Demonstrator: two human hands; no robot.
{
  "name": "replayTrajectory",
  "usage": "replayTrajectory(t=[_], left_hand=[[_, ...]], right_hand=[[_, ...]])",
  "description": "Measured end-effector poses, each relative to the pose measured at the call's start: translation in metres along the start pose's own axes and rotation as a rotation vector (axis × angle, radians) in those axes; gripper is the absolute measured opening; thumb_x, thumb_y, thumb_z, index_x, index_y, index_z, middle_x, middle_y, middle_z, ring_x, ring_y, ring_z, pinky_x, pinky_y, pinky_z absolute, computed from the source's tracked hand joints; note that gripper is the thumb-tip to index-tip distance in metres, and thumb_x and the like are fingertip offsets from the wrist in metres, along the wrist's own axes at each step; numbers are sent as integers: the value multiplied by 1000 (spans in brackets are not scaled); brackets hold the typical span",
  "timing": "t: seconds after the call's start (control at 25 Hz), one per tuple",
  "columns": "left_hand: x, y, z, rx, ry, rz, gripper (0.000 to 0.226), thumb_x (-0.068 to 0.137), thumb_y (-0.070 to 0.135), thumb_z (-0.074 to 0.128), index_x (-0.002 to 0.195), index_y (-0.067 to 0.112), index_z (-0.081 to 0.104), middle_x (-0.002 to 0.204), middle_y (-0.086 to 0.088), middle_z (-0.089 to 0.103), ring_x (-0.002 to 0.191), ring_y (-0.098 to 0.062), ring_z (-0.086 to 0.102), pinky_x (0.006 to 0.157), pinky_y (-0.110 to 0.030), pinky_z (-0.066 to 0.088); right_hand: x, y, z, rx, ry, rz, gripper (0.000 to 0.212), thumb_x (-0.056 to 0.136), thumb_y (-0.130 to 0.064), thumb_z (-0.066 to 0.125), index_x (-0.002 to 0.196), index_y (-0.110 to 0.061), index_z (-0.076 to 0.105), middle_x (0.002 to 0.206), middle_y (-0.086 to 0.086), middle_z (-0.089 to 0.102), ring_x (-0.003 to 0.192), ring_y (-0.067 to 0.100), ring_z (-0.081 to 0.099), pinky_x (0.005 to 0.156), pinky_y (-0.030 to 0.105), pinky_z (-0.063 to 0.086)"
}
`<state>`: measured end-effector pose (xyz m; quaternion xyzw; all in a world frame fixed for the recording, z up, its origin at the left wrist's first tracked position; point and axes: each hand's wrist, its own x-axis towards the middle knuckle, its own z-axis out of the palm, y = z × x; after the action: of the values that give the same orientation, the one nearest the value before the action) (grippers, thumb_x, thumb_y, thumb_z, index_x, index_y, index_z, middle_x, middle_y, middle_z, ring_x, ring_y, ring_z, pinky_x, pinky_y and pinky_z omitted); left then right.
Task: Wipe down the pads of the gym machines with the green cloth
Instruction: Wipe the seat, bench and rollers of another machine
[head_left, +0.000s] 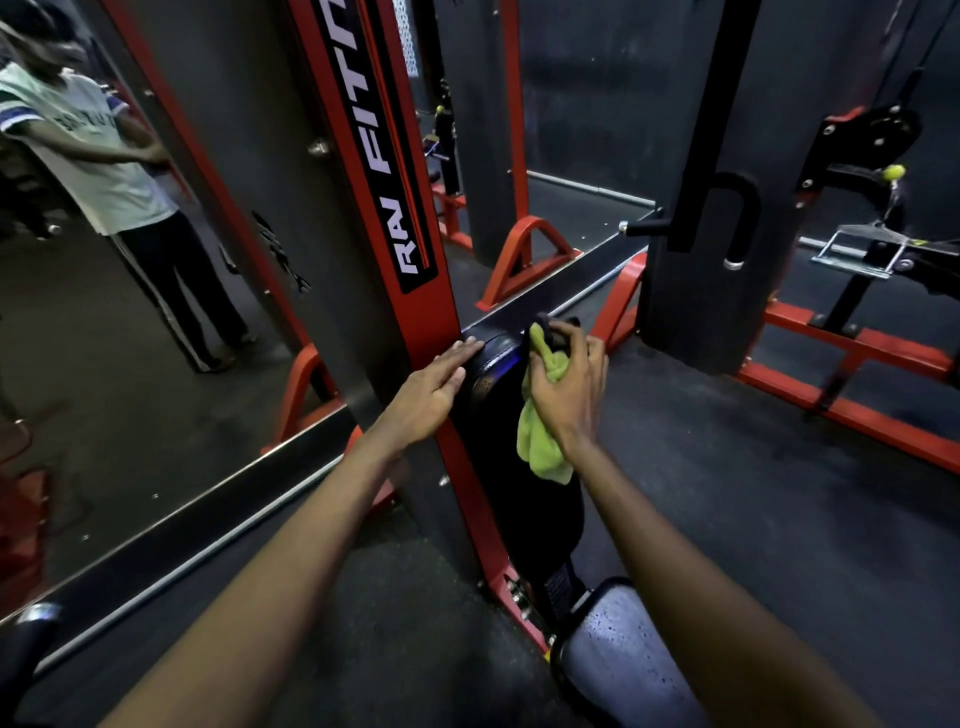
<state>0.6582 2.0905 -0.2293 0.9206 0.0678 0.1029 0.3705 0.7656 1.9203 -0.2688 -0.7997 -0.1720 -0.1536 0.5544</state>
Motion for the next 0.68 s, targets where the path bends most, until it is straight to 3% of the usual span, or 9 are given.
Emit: replayTrajectory(t=[0.12, 0.28, 0.48, 0.56, 0.68], left_hand=[[3, -1, -7, -39, -36, -28, 49, 104, 5, 44, 149, 25, 47, 156, 9, 40, 146, 2, 25, 118, -8, 11], [15, -3, -26, -158, -110, -57, 43, 99, 3, 57, 139, 21, 59, 148, 5, 51, 142, -3, 37, 123, -27, 22], [21, 4, -41, -267, -174, -87, 46, 93, -12, 41, 132, 1, 61, 143, -8, 56, 138, -9, 45, 119, -24, 29], [23, 2, -44, -276, -189, -69, 45, 91, -5, 39, 129, -1, 63, 142, -8, 57, 134, -6, 48, 117, -20, 31], [26, -12, -45, -267, -230, -16, 42, 92, 21, 43, 124, 15, 70, 139, 1, 61, 135, -5, 49, 121, -32, 28]], right_hand=[[-3, -2, 1, -69, 0, -53, 40, 83, -38, 63, 123, -33, 62, 131, -2, 53, 119, 24, 50, 103, 39, 43], [-65, 16, 0, -146, -63, -165, 50, 80, -31, 71, 129, -32, 61, 134, -3, 45, 124, 28, 46, 104, 50, 43], [-48, -15, 4, -202, -42, -250, 45, 80, -31, 74, 124, -33, 67, 138, -1, 49, 125, 27, 45, 104, 46, 39], [-71, -12, 7, -221, -45, -273, 46, 80, -30, 75, 125, -33, 68, 136, 0, 49, 124, 27, 46, 103, 47, 41], [-109, 5, 12, -229, -39, -270, 44, 83, -32, 73, 126, -34, 67, 134, 0, 47, 122, 29, 48, 97, 52, 45]])
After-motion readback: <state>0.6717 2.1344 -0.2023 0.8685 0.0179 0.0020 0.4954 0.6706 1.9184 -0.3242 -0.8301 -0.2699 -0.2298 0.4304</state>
